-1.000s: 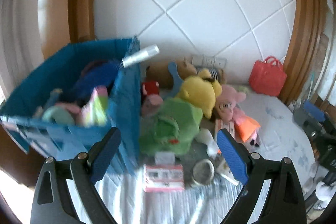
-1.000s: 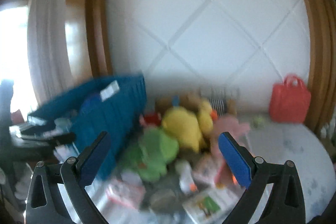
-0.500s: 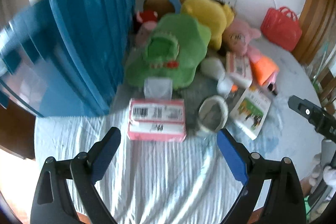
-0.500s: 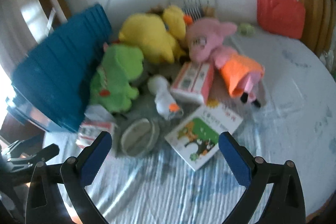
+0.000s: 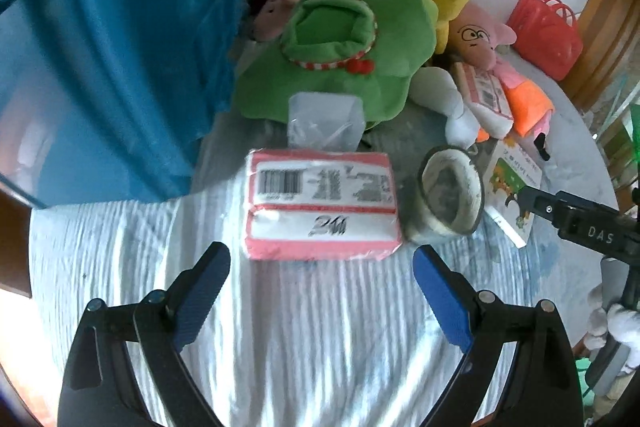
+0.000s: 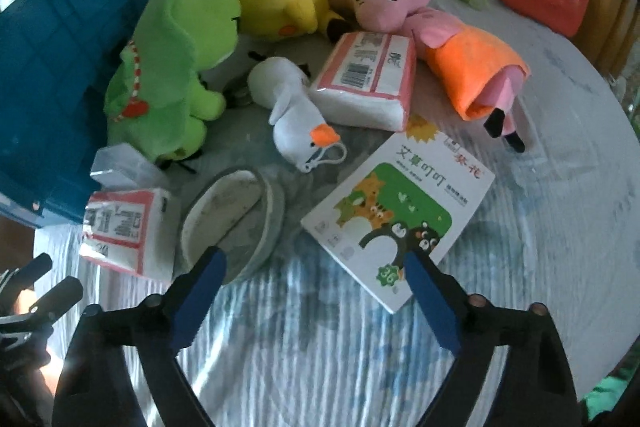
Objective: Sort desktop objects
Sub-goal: 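Reach the left tool toward the grey tape ring while the right grasps the white antenna plush, then grasp the grey tape ring with the left tool while the right lifts the white plush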
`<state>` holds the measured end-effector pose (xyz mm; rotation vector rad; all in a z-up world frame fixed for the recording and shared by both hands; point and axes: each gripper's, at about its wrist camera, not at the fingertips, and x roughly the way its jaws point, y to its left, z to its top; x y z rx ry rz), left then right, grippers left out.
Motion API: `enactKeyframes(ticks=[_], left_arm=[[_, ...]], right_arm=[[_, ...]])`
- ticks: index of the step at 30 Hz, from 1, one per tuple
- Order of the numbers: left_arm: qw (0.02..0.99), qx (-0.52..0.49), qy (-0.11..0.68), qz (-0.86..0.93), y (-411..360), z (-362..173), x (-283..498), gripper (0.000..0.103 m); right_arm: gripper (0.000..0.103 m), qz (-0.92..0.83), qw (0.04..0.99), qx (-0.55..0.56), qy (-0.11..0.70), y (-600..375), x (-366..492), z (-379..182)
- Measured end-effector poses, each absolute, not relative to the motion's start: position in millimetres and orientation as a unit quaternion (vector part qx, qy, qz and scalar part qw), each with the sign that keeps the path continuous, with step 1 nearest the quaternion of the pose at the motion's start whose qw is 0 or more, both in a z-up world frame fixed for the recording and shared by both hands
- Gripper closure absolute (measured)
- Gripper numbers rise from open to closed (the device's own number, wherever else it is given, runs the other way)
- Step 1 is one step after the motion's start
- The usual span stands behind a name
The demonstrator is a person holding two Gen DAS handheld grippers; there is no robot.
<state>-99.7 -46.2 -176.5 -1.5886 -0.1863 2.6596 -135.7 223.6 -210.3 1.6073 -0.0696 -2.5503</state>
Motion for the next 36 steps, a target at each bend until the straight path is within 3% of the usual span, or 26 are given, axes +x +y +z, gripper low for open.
enactKeyframes(ticks=[2, 4, 13, 17, 27, 28, 29, 36], left_arm=[[0.021, -0.514, -0.056, 0.855, -41.6, -177.6, -107.7, 0.009], [0.02, -0.515, -0.053, 0.855, -38.1, -177.7, -115.3, 0.009], [-0.018, -0.526, -0.071, 0.847, -20.6, -184.2, -151.2, 0.009], [-0.033, -0.533, -0.081, 0.842, -10.1, -191.5, -166.0, 0.009], [-0.055, -0.549, -0.086, 0.829, 0.5, -202.8, -200.1, 0.009], [-0.052, -0.552, -0.083, 0.828, 3.0, -203.9, -201.5, 0.009], [-0.048, -0.554, -0.079, 0.827, 6.0, -204.9, -202.8, 0.009], [0.023, -0.555, -0.041, 0.831, 45.0, -199.7, -196.9, 0.009]], right_arm=[[0.03, -0.843, 0.059, 0.534, -0.019, 224.1, -141.6, -210.5], [0.036, -0.844, 0.063, 0.533, -0.011, 220.5, -156.0, -208.5], [0.035, -0.837, 0.132, 0.53, 0.032, 189.3, -244.6, -214.0], [0.04, -0.825, 0.167, 0.536, 0.063, 173.9, -270.5, -222.7], [0.041, -0.789, 0.19, 0.562, 0.161, 132.8, -315.9, -279.9], [0.05, -0.789, 0.193, 0.563, 0.153, 135.5, -314.7, -280.1], [0.052, -0.789, 0.199, 0.564, 0.137, 141.9, -311.0, -275.0], [0.054, -0.804, 0.223, 0.551, 0.017, 208.9, -267.7, -227.5]])
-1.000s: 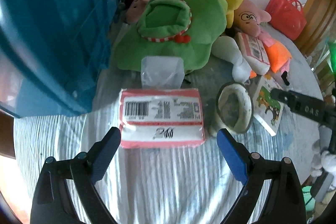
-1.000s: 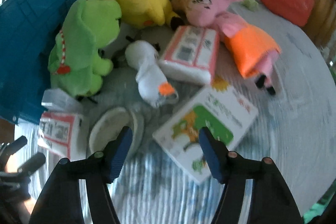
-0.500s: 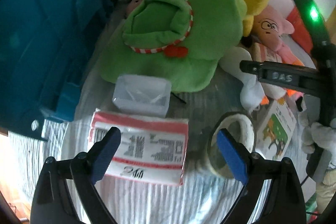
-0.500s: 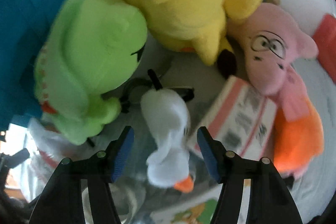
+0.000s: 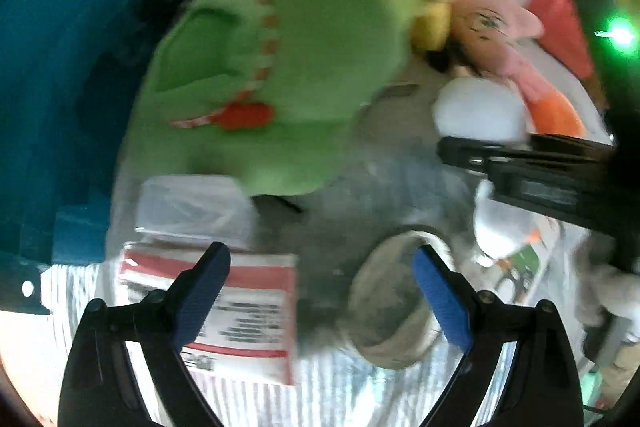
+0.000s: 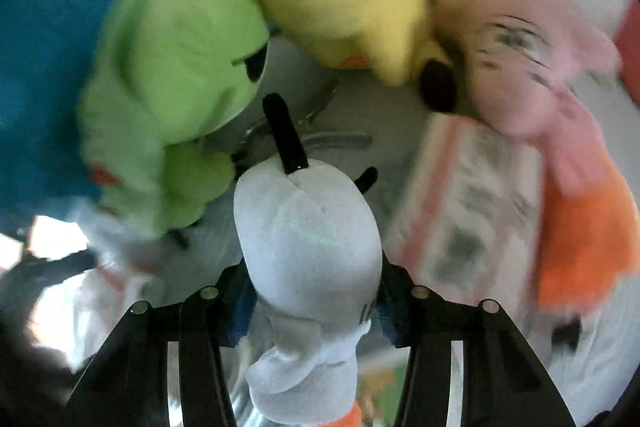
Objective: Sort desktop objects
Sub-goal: 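Grasp the grey tape ring with the left tool while the right lifts the white plush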
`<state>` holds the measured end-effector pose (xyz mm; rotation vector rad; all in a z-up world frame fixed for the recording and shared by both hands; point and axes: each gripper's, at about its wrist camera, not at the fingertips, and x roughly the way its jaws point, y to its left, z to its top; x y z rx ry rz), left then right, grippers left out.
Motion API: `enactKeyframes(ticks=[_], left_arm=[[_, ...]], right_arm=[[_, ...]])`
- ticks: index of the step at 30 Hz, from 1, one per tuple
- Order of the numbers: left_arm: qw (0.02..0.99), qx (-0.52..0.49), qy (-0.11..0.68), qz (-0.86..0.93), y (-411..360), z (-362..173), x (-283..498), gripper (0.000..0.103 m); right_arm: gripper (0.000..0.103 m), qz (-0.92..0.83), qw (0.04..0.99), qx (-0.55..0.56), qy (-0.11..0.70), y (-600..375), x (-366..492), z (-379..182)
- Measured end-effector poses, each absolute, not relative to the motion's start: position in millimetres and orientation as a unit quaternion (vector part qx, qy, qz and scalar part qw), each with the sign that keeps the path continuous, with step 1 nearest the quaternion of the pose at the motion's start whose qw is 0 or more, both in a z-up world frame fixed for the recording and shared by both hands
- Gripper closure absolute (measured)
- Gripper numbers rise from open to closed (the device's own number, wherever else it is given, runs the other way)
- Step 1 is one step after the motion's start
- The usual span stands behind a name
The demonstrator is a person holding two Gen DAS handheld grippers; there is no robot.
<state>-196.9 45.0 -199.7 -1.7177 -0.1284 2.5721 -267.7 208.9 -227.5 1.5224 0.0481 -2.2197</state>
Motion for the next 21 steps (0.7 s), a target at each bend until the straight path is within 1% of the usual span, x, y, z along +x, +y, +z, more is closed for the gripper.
enactKeyframes(ticks=[4, 11, 13, 14, 16, 18, 21], left_arm=[[0.05, -0.561, -0.021, 0.826, 62.0, -206.1, -194.6, 0.009], [0.081, -0.577, 0.012, 0.812, 82.4, -225.6, -194.8, 0.009], [0.11, -0.589, -0.002, 0.801, 83.2, -231.4, -202.2, 0.009], [0.125, -0.594, -0.01, 0.794, 83.4, -234.3, -206.3, 0.007], [0.139, -0.6, -0.003, 0.788, 87.2, -239.3, -208.5, 0.0], [0.152, -0.606, 0.006, 0.781, 92.8, -245.2, -209.1, 0.0], [0.143, -0.607, 0.031, 0.781, 102.4, -246.9, -201.5, 0.0]], right_arm=[[0.054, -0.817, 0.19, 0.543, -0.03, 259.2, -242.0, -211.8], [0.054, -0.825, 0.149, 0.543, -0.055, 300.0, -208.4, -206.8], [0.053, -0.823, 0.144, 0.546, -0.058, 309.3, -199.0, -207.1], [0.053, -0.822, 0.141, 0.549, -0.059, 309.6, -195.7, -206.2], [0.053, -0.82, 0.136, 0.552, -0.06, 311.2, -190.7, -204.4], [0.053, -0.819, 0.132, 0.555, -0.064, 314.2, -184.0, -206.3], [0.053, -0.817, 0.125, 0.558, -0.069, 316.0, -176.7, -209.5]])
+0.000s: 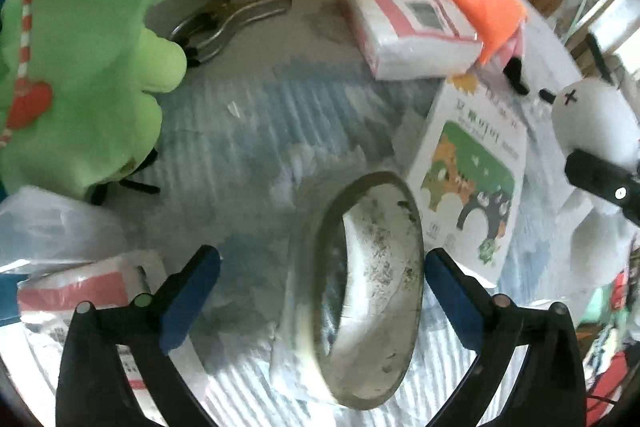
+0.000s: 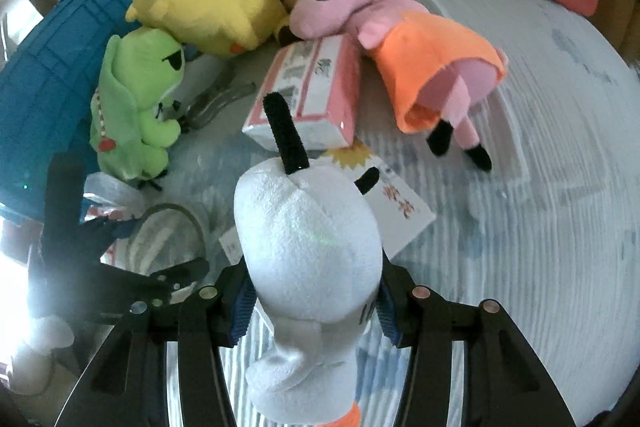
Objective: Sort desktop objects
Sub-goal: 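Grasp the grey tape ring with the left tool while the right lifts the white plush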
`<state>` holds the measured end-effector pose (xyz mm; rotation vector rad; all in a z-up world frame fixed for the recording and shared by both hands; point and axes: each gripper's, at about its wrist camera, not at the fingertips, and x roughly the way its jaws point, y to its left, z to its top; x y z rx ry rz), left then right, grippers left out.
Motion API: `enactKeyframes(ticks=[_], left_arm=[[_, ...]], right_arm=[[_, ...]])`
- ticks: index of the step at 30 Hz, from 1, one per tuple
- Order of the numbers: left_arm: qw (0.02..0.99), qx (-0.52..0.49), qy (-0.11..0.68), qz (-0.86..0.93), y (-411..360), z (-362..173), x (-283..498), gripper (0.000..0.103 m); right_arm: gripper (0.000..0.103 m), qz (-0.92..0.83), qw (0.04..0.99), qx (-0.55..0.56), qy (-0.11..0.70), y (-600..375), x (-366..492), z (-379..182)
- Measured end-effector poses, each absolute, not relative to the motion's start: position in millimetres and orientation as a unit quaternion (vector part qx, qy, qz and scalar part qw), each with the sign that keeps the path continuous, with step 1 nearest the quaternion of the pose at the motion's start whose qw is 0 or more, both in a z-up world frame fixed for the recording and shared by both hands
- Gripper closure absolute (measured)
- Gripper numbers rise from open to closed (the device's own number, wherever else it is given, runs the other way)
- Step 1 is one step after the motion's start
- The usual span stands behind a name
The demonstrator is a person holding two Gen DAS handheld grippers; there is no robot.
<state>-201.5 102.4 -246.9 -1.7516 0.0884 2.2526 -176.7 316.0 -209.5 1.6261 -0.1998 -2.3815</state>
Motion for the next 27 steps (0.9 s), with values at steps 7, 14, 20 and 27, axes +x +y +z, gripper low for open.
enactKeyframes(ticks=[7, 14, 20, 27], left_arm=[[0.115, -0.603, 0.053, 0.788, 103.2, -239.9, -181.2, 0.0], [0.081, -0.602, 0.077, 0.791, 101.3, -253.7, -190.3, 0.0], [0.075, -0.599, 0.078, 0.794, 107.6, -264.3, -198.0, 0.0], [0.067, -0.604, 0.06, 0.792, 106.9, -263.1, -213.5, 0.0]], right_arm=[[0.053, -0.815, 0.121, 0.562, -0.073, 315.7, -165.0, -214.6], [0.052, -0.814, 0.122, 0.563, -0.07, 315.5, -156.3, -215.4], [0.052, -0.81, 0.099, 0.576, -0.055, 316.2, -157.6, -230.4], [0.051, -0.793, 0.06, 0.605, -0.041, 325.5, -162.1, -260.1]])
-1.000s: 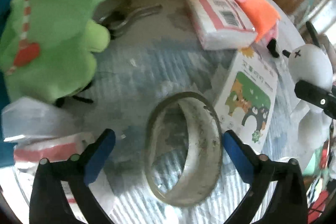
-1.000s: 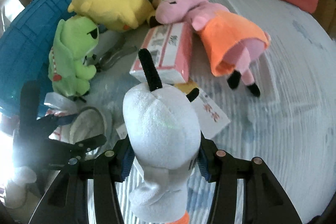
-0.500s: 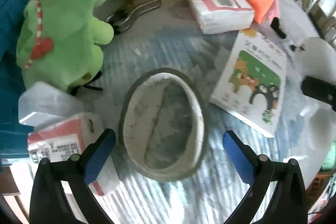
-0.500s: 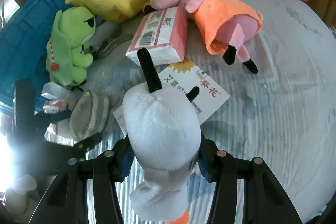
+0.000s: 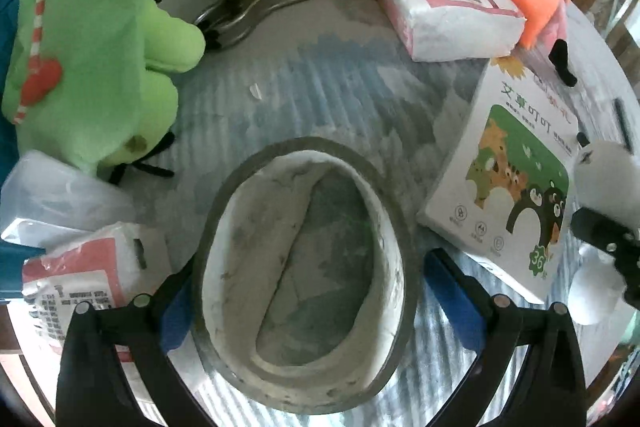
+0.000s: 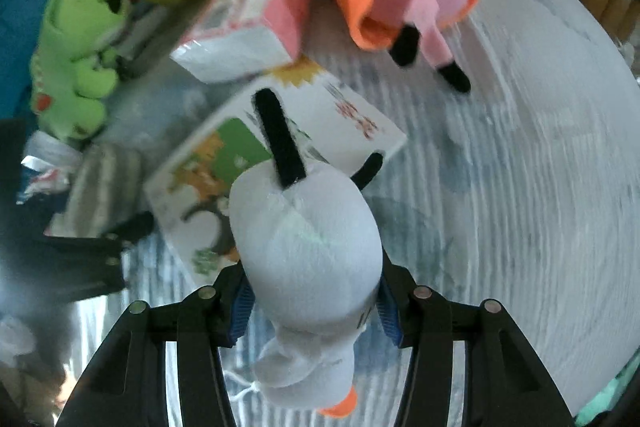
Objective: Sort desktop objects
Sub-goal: 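Grasp the grey tape ring with the left tool while the right lifts the white plush, then carry the tape ring with the left tool while the right carries the white plush to the bin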
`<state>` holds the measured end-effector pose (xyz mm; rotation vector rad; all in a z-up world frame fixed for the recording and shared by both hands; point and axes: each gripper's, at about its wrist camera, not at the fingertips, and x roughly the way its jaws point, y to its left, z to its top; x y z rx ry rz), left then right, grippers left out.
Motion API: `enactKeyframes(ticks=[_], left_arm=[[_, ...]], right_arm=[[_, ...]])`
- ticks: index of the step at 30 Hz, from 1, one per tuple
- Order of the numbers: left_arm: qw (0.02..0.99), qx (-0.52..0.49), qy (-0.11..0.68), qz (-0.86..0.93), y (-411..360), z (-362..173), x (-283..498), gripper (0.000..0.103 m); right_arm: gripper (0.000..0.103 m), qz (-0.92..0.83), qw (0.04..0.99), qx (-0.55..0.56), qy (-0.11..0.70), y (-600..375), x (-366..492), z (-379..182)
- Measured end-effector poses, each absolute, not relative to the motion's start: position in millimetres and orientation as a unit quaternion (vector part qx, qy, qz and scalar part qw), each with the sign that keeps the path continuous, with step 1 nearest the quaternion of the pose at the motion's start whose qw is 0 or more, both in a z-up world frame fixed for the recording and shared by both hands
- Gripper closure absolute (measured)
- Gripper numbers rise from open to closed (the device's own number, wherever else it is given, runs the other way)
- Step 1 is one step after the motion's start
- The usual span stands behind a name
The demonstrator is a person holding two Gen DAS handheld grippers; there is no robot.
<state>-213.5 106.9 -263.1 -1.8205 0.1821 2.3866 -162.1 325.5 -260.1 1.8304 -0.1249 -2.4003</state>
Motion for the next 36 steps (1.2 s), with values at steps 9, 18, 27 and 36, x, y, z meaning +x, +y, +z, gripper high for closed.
enactKeyframes(ticks=[9, 18, 27, 36], left_arm=[[0.073, -0.617, 0.059, 0.782, 107.1, -251.9, -219.5, 0.009], [0.073, -0.597, 0.052, 0.797, 105.3, -225.4, -219.4, 0.029], [0.079, -0.536, 0.029, 0.84, 107.4, -149.7, -176.4, 0.029], [0.024, -0.466, 0.003, 0.884, 84.9, -107.5, -136.1, 0.029]], right_arm=[[0.011, -0.792, 0.046, 0.607, -0.052, 339.3, -154.8, -260.7], [0.068, -0.799, 0.051, 0.598, -0.037, 335.7, -149.1, -258.4], [0.068, -0.839, 0.118, 0.529, -0.051, 318.2, -142.8, -180.4], [0.068, -0.863, 0.21, 0.459, -0.013, 263.3, -147.6, -108.9]])
